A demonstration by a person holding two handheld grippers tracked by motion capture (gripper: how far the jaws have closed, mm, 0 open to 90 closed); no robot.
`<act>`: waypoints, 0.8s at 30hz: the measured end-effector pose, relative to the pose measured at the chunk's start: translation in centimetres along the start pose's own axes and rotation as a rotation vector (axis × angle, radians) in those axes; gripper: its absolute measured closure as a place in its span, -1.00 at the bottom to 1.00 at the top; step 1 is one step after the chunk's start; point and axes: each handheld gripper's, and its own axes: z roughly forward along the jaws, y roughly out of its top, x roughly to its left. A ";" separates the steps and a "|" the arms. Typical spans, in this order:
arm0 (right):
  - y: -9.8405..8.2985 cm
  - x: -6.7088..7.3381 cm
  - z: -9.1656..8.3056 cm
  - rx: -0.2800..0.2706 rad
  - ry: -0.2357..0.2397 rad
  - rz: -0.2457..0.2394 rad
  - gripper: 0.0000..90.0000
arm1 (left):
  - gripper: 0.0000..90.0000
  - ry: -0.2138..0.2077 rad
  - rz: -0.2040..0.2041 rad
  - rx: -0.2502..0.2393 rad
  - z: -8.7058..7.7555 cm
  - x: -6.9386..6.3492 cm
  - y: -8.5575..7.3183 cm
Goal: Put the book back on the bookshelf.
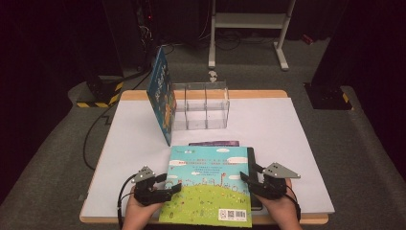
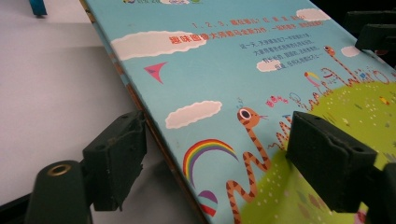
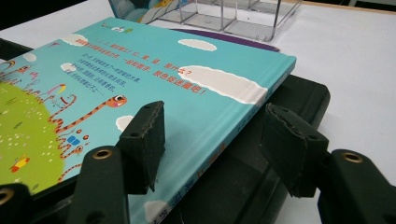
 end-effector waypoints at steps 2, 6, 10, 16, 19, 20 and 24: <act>0.0 0.0 0.0 -0.002 0.000 0.002 -0.13 | -0.57 -0.001 -0.005 -0.002 0.1 0.0 0.0; 0.0 -0.1 0.0 -0.002 0.002 0.004 -0.13 | -0.57 0.006 0.007 -0.001 0.0 -0.1 0.0; -0.1 -0.1 0.0 0.001 0.001 0.003 -0.13 | -0.56 0.008 0.014 -0.003 0.0 -0.4 0.1; -0.2 -1.5 -0.4 -0.003 -0.047 0.034 -0.12 | -0.50 -0.031 0.052 0.022 0.5 -1.6 -0.4; -0.3 -2.2 -0.8 -0.006 -0.066 0.050 -0.12 | -0.50 -0.046 0.056 0.013 1.0 -2.2 -0.7; -0.4 -2.4 -0.9 -0.006 -0.068 0.055 -0.12 | -0.50 -0.047 0.060 0.013 1.1 -2.3 -0.7; -0.5 -2.3 -1.1 -0.009 -0.076 0.052 -0.13 | -0.51 -0.056 0.052 0.012 1.3 -2.1 -0.7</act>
